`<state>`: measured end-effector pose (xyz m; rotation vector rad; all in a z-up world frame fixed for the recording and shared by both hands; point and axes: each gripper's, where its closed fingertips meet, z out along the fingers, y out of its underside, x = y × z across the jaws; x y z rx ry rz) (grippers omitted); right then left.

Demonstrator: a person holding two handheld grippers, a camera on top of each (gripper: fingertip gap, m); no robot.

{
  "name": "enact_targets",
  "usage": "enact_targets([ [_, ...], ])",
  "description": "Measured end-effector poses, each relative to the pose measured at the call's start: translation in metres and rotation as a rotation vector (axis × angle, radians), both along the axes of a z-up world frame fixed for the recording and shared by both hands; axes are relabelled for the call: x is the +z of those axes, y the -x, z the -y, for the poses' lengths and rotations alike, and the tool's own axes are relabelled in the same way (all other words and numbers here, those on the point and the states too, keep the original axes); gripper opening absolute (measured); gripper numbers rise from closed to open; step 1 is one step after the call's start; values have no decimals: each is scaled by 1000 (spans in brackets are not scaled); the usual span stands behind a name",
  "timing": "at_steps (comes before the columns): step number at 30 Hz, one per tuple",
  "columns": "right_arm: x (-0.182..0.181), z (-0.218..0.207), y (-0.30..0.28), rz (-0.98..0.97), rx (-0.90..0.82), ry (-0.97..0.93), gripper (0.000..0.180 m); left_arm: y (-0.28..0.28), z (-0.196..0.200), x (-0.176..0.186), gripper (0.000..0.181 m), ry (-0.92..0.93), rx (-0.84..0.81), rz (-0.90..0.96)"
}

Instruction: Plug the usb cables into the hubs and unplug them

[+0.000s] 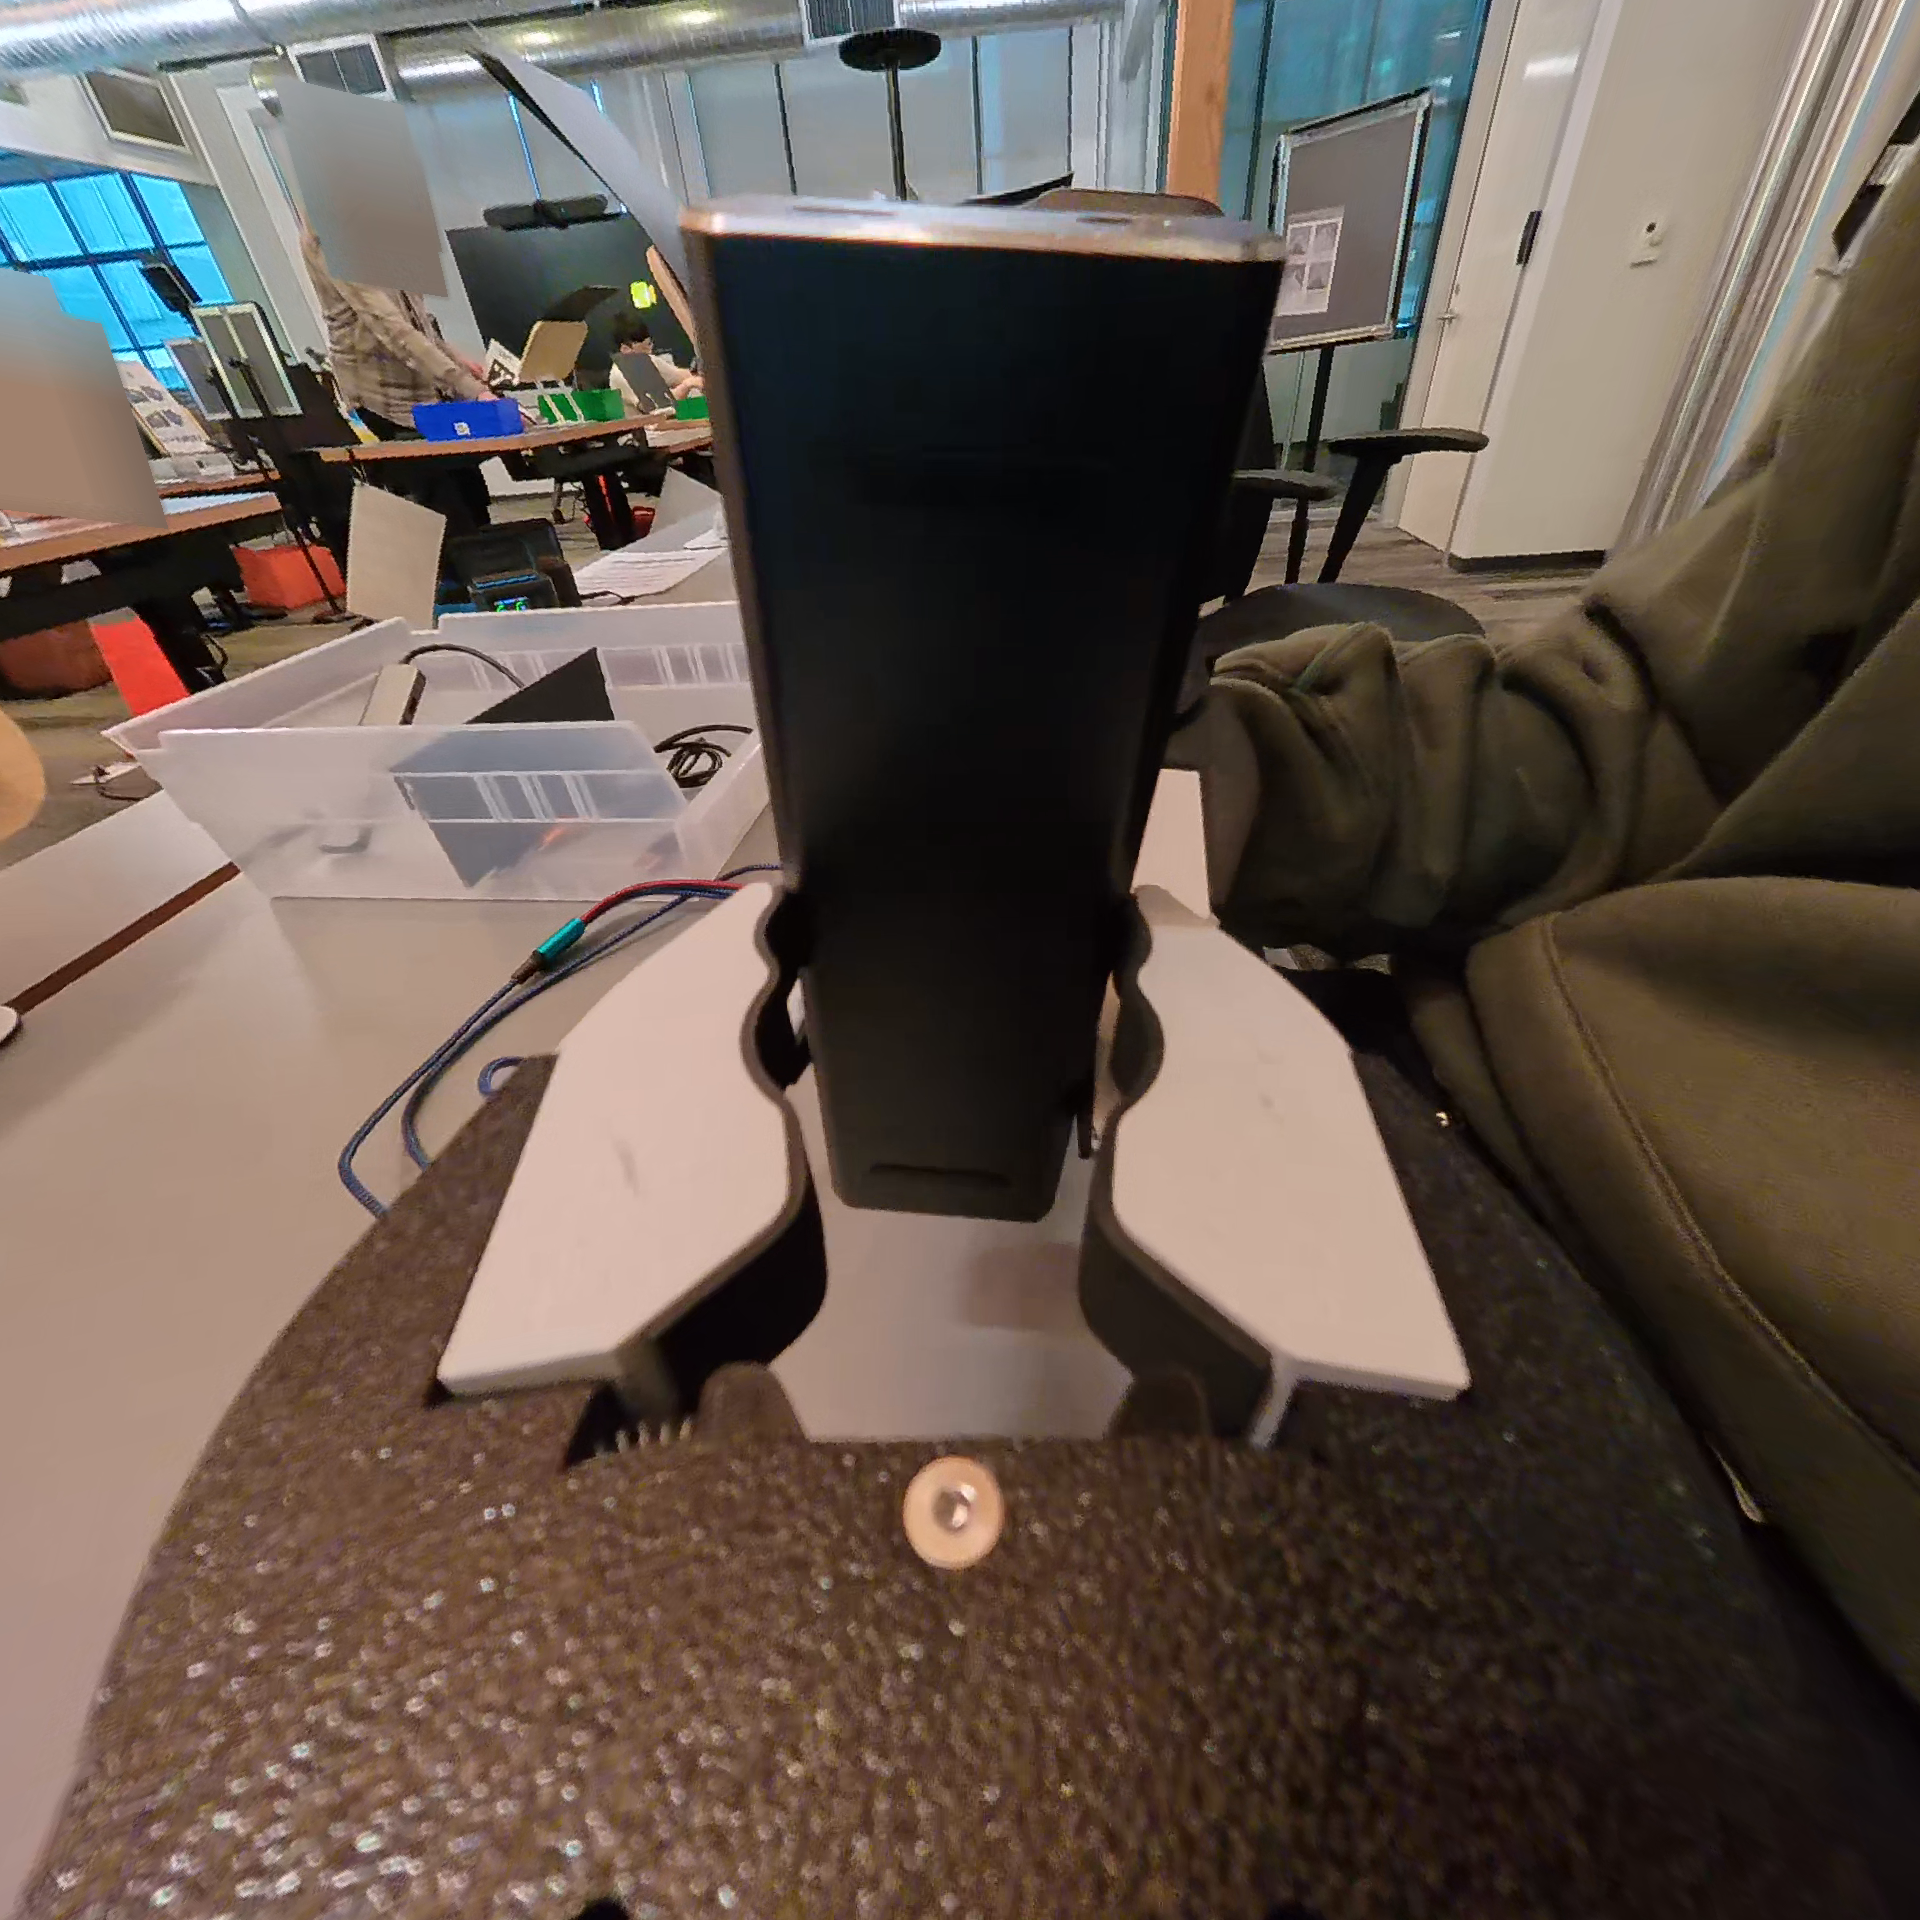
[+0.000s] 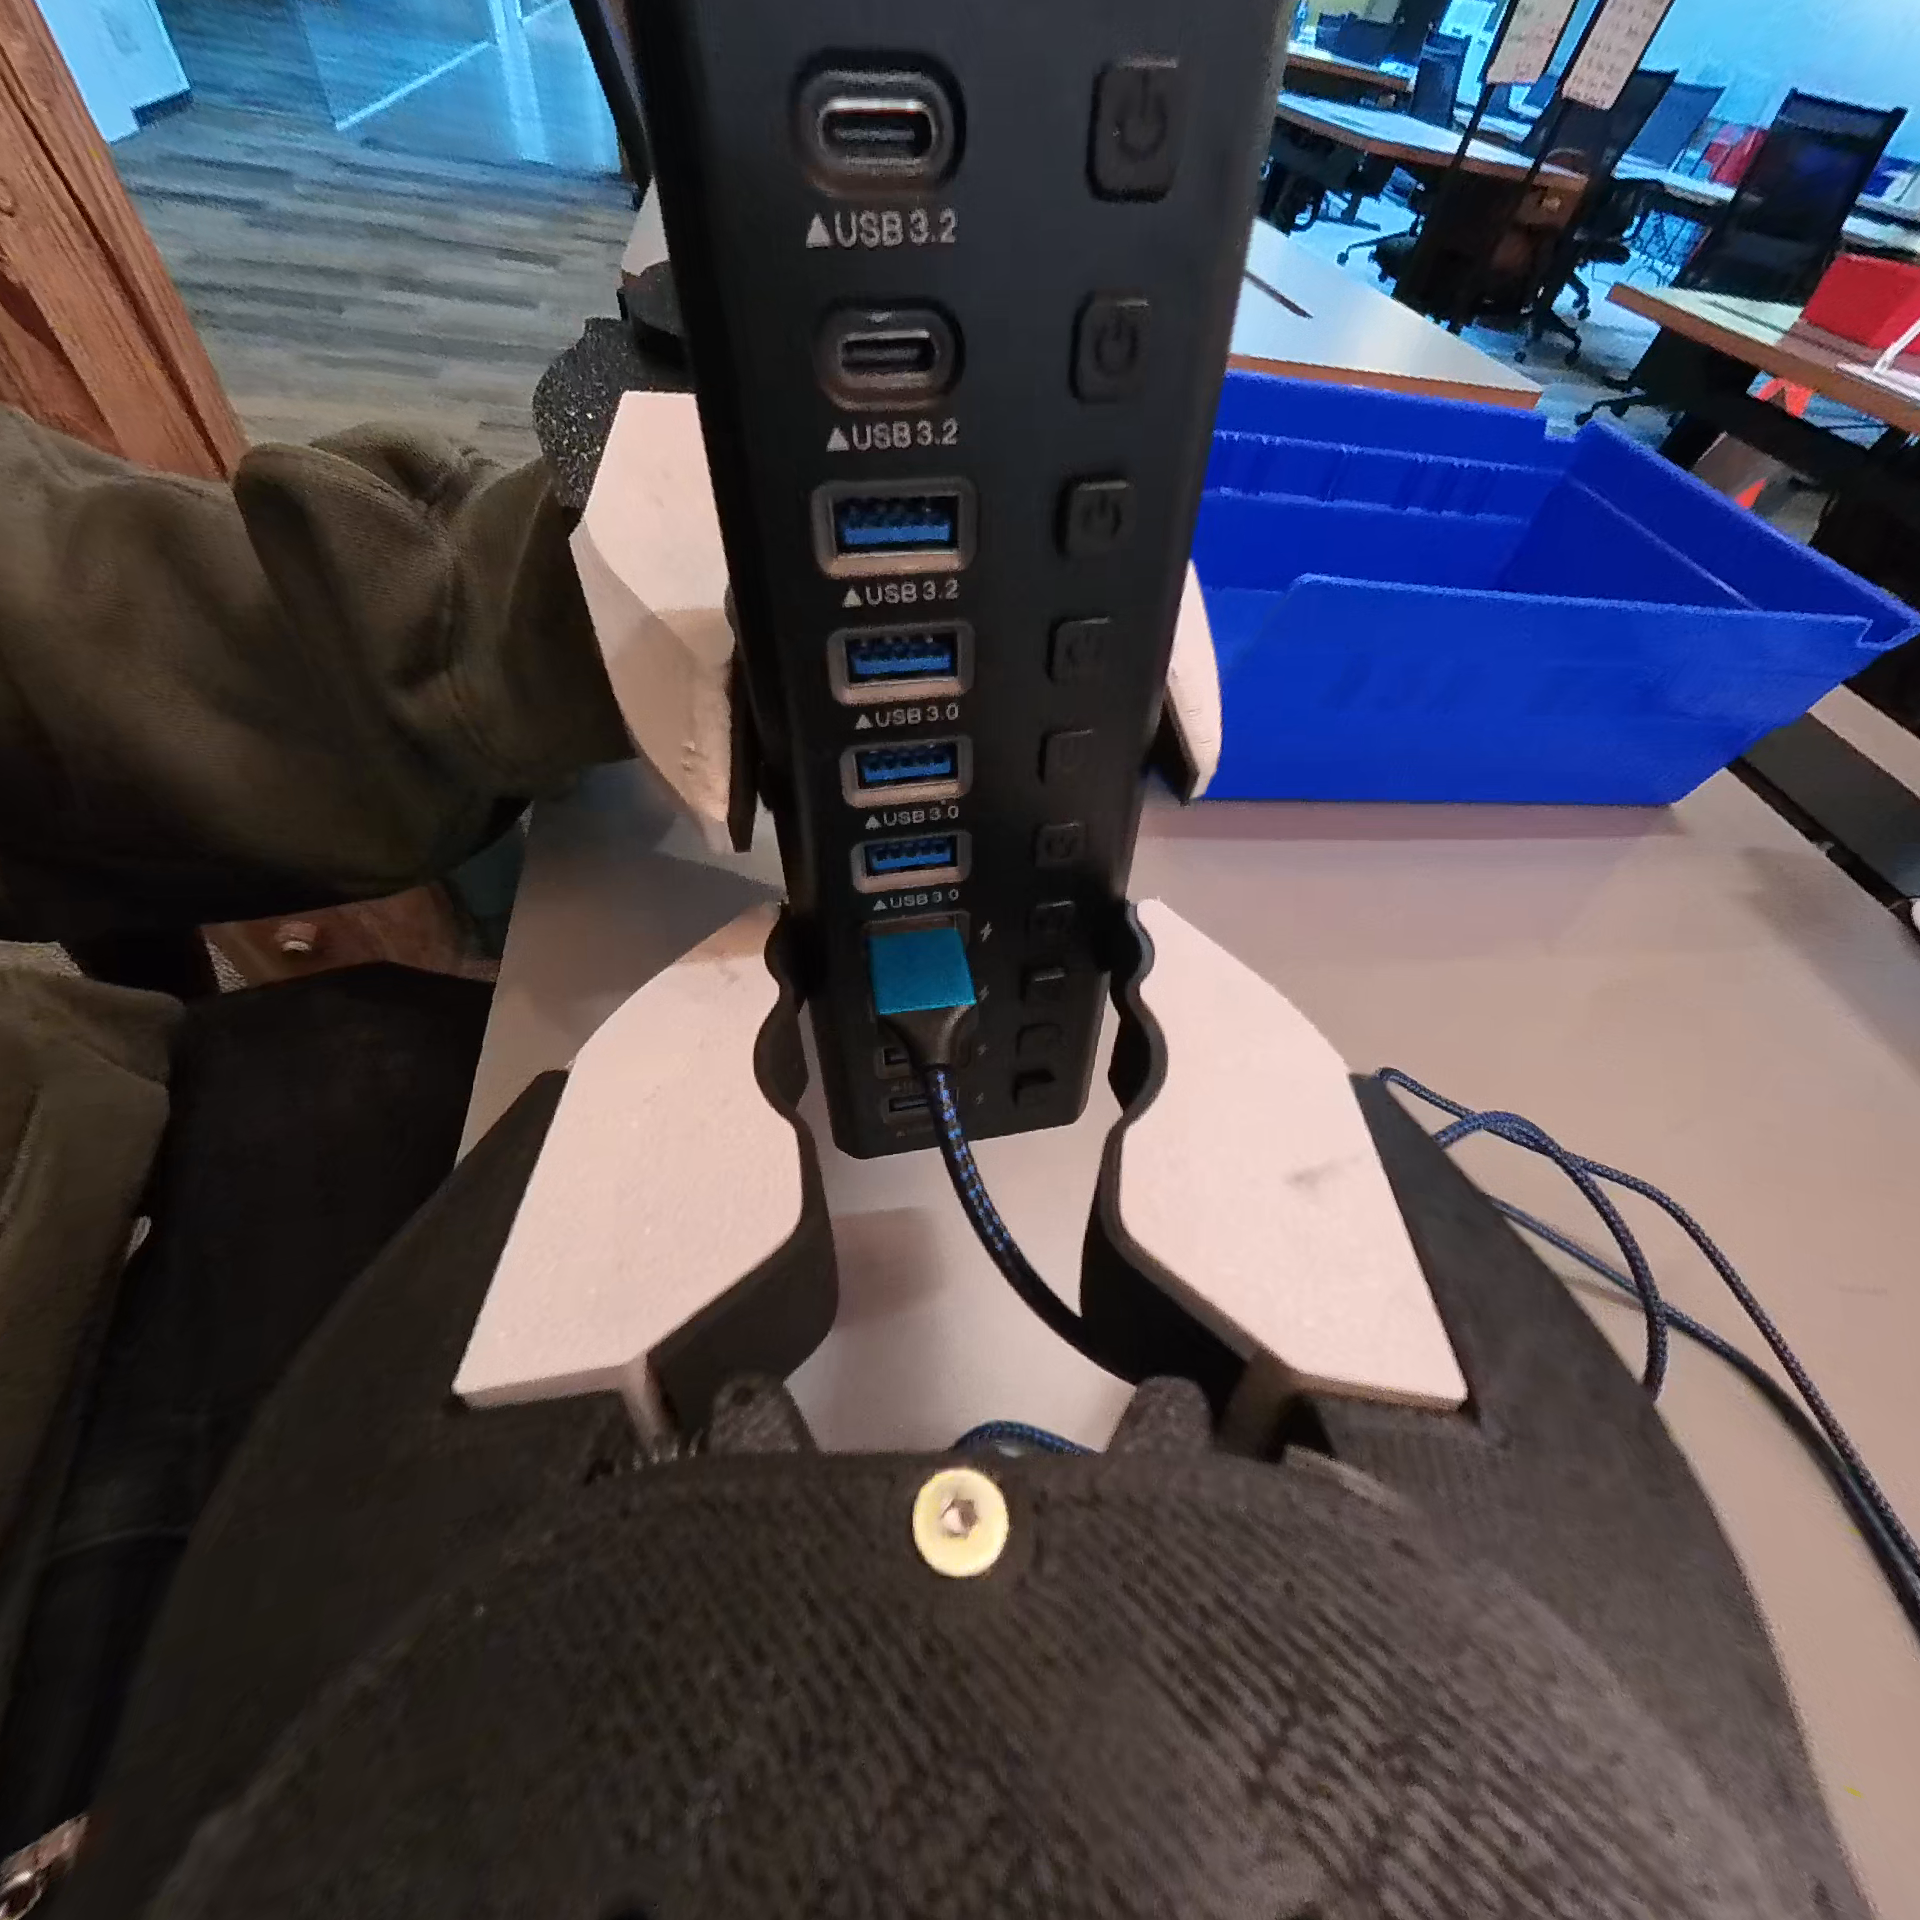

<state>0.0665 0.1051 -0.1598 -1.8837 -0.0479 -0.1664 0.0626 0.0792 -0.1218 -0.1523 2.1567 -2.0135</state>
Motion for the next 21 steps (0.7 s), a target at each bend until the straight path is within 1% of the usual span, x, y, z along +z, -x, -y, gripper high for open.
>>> enact_targets([
  [5, -3, 1, 1, -22, -12, 17, 58, -1, 0, -2, 58, 4, -3, -27],
  [10, -1, -1, -1, -55, -25, -6, 58, -4, 0, 1, 58, 56, 2, -56],
  [13, -6, -2, -2, -48, -25, 21, 58, -4, -1, -3, 58, 33, 0, -45],
  [15, -9, -3, -4, -69, -33, 47, 57, -7, -1, -7, 58, 29, -1, -70],
  [21, -2, -2, -7, -74, -26, 15, 57, -12, -4, -1, 58, 123, 5, -102],
])
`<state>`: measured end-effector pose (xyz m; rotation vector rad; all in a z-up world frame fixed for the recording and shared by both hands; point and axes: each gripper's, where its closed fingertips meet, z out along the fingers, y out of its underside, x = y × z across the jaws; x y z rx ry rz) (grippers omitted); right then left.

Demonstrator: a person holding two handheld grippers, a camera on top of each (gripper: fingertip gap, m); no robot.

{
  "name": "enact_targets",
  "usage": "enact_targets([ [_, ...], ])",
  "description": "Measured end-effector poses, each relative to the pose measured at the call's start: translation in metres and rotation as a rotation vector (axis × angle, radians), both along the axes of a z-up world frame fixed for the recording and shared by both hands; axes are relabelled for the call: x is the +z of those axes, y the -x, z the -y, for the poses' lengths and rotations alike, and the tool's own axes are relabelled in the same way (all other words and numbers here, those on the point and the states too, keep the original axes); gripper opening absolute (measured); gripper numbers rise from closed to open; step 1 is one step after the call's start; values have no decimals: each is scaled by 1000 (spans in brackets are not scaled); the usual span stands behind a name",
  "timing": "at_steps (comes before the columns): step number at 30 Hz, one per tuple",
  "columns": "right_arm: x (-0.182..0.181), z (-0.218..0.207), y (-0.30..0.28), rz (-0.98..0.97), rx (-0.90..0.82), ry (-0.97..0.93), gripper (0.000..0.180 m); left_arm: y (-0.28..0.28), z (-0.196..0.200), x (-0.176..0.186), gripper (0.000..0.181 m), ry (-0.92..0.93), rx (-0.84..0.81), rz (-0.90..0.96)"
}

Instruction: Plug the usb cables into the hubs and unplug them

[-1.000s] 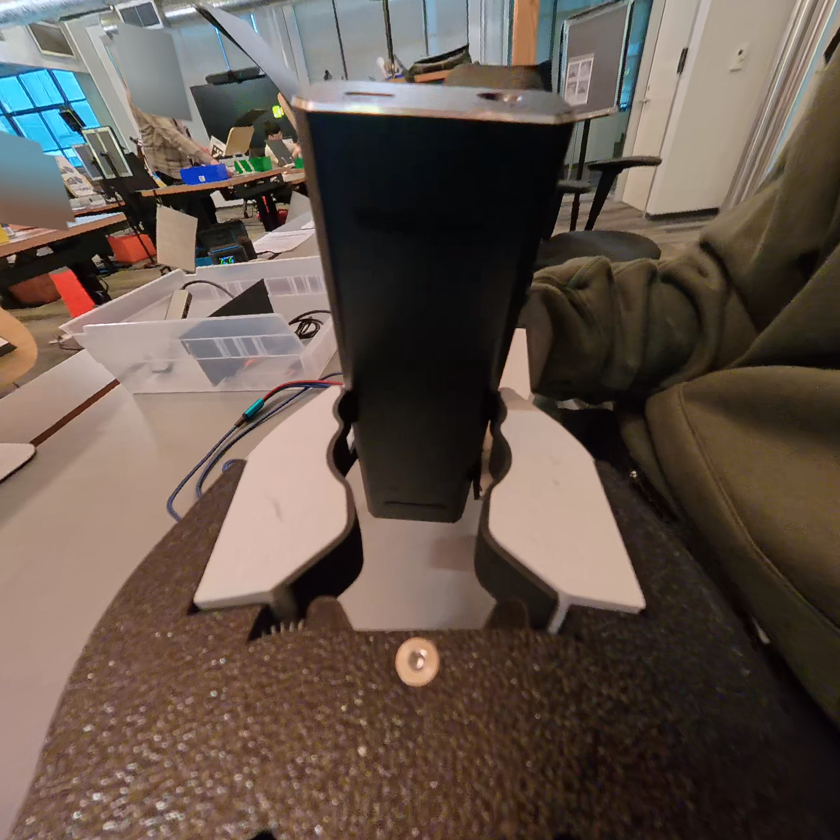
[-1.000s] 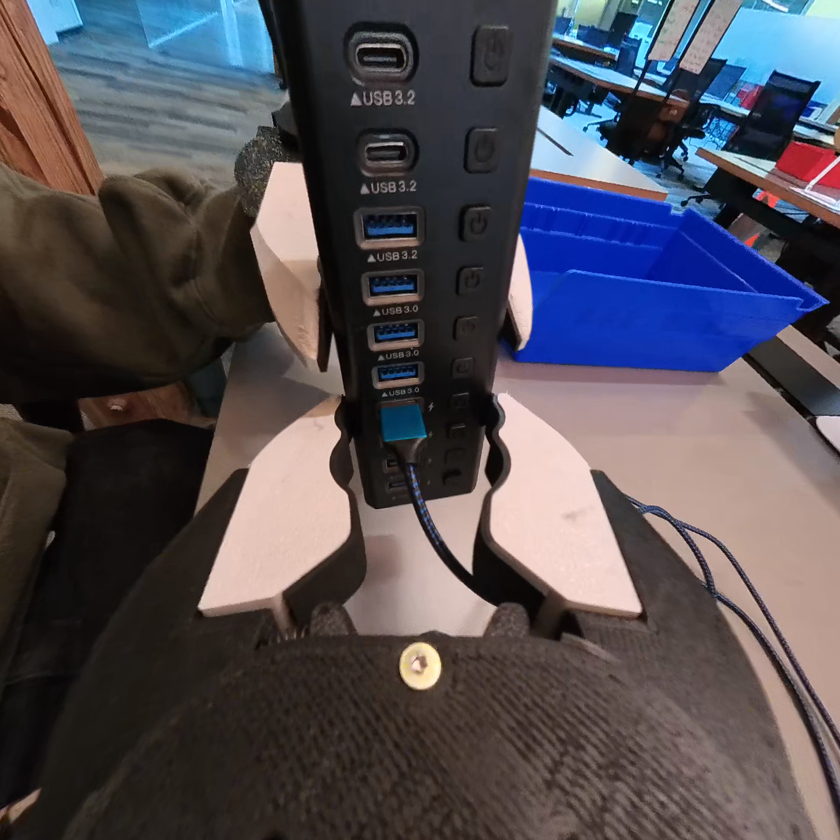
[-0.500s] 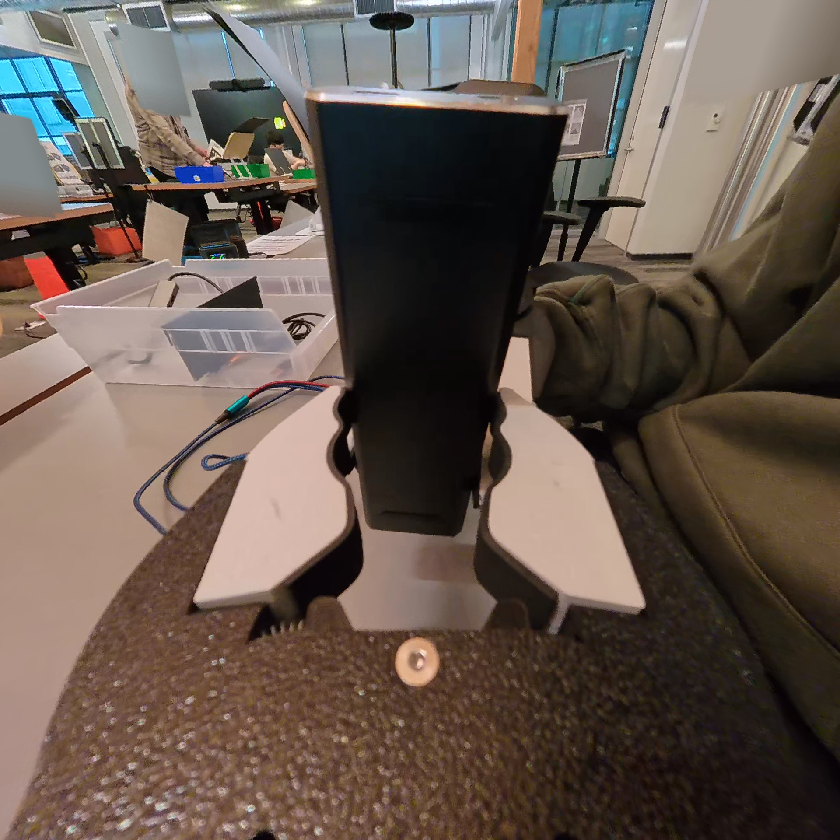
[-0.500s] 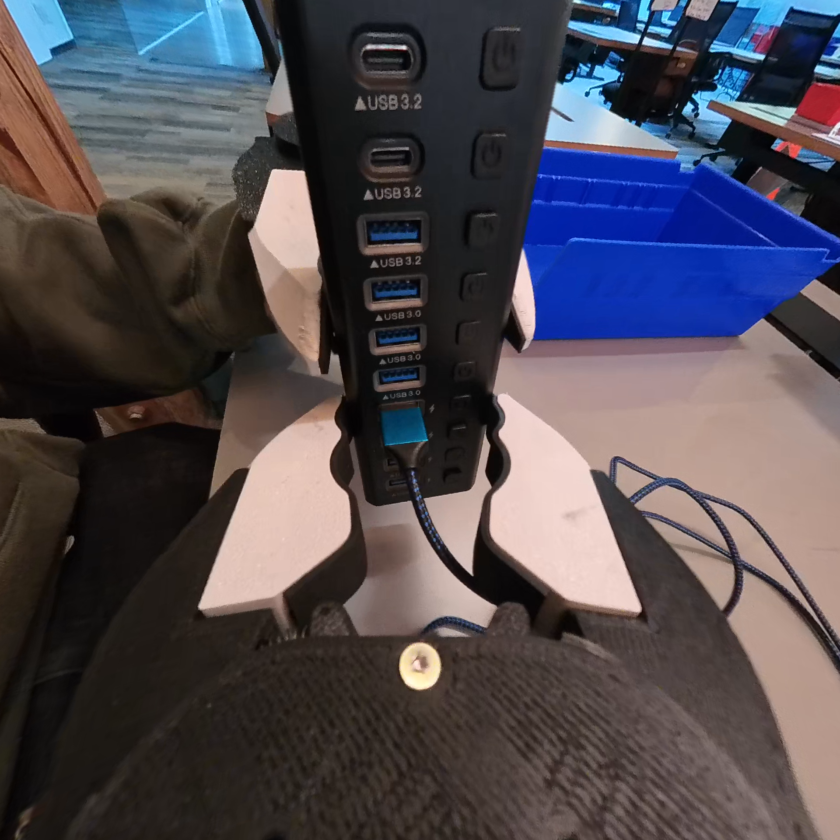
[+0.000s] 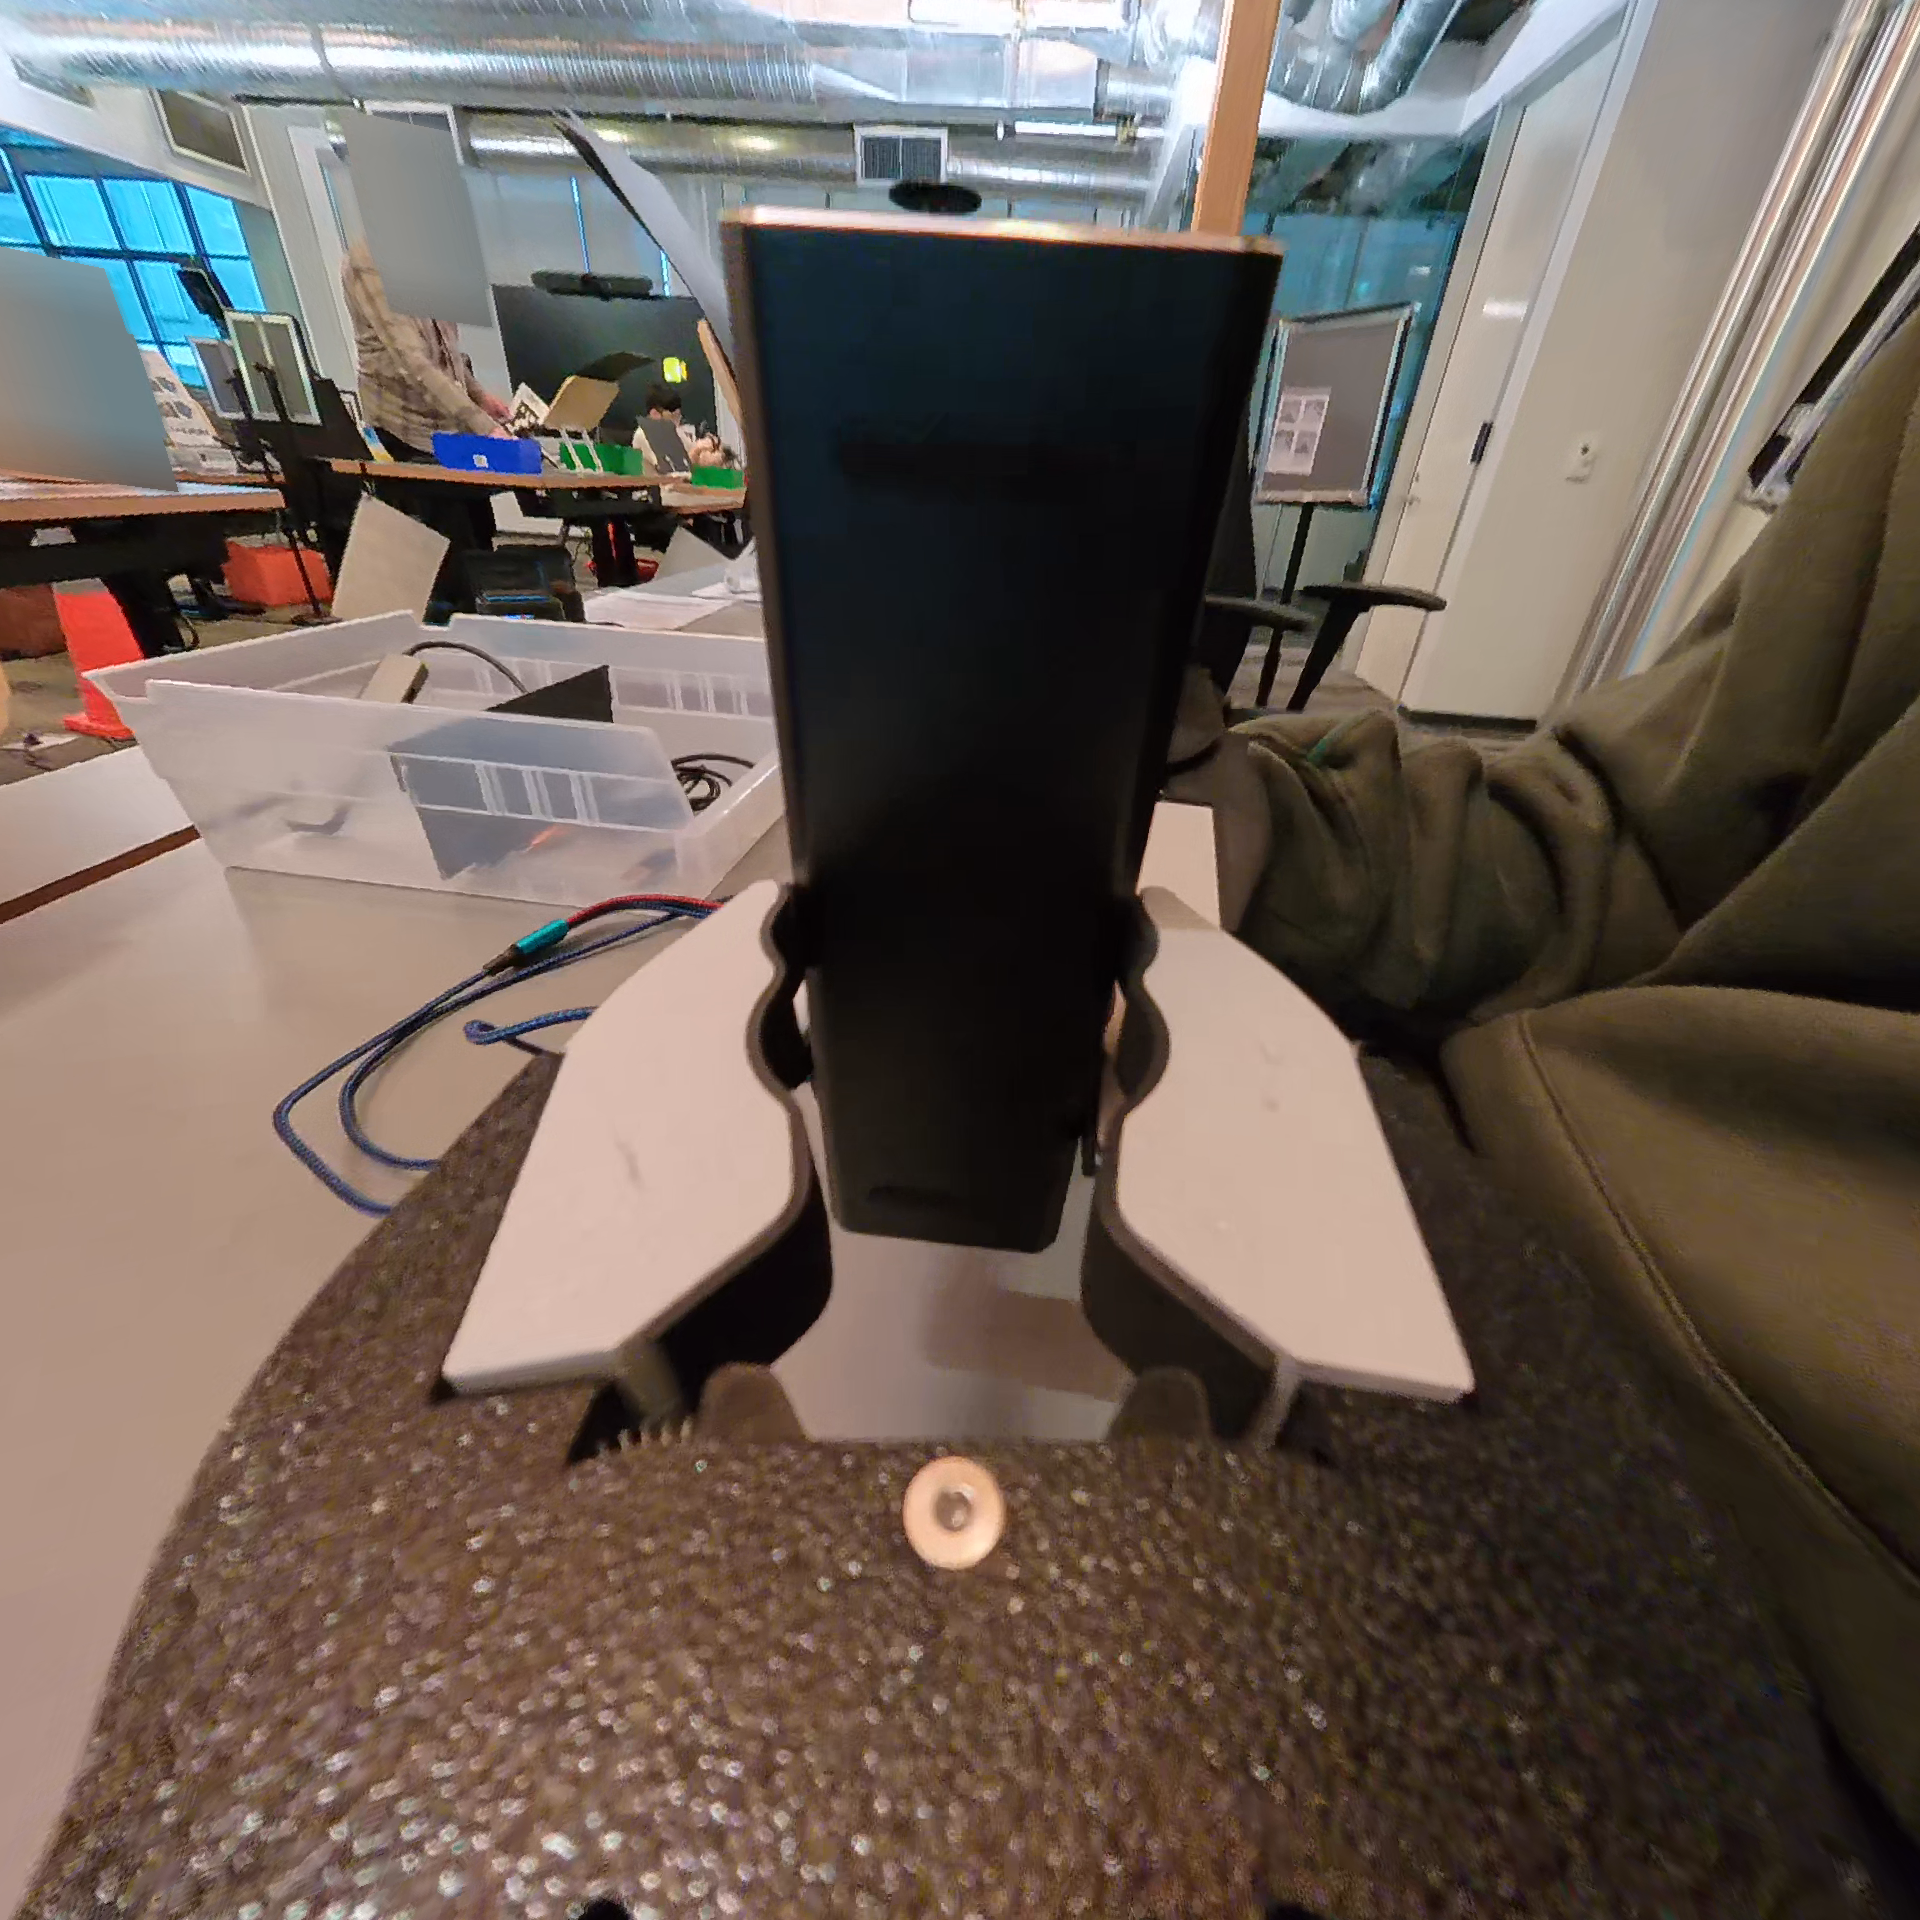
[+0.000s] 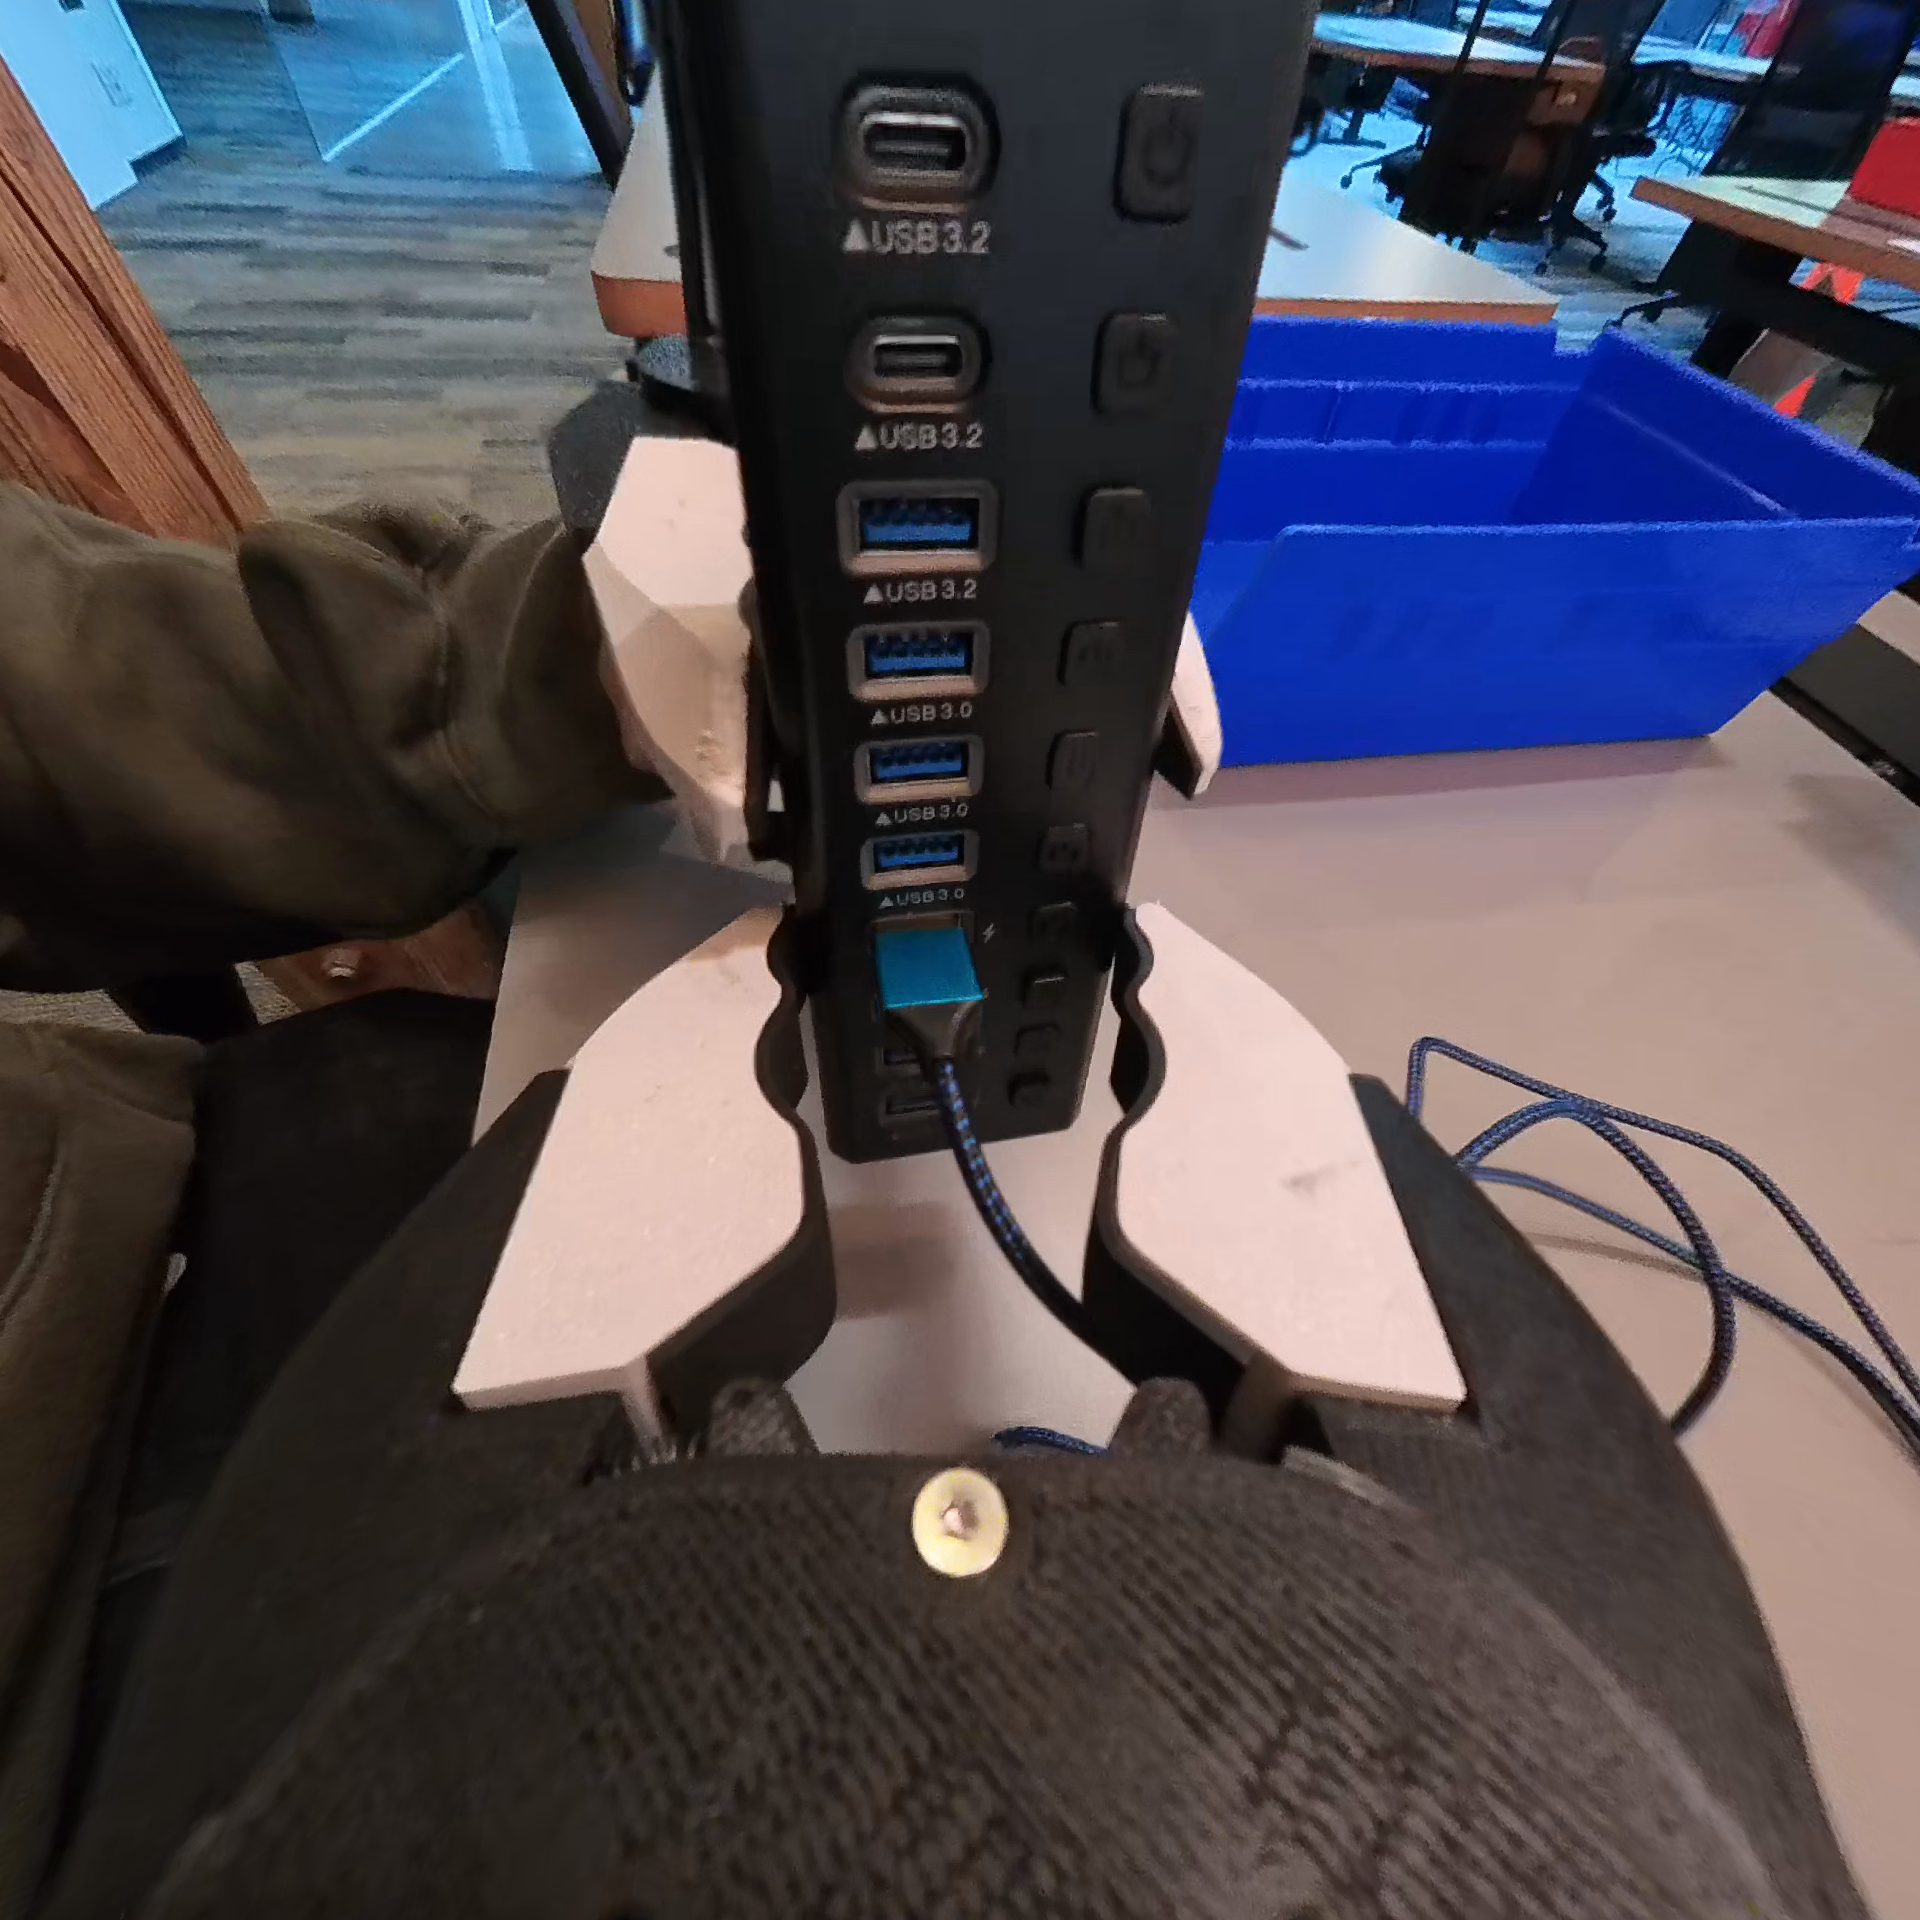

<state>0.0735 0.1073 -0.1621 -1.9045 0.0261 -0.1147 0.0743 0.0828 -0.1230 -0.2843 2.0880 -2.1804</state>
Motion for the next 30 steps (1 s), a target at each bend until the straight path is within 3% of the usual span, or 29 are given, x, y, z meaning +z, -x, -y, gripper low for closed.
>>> enact_targets([
  [8, 25, 14, 0, 5, -32, -101, 42, -4, -11, 8, 58, 63, 39, 29],
  [13, 24, 12, 6, 59, -15, -73, 29, -3, -12, 9, 58, 69, 33, 44],
  [23, 32, 10, 11, -12, 23, -121, 17, 2, -14, 9, 58, 62, 6, 74],
  [30, 23, 14, 10, -6, -1, -24, 12, 4, -7, 4, 58, 42, 3, 90],
])
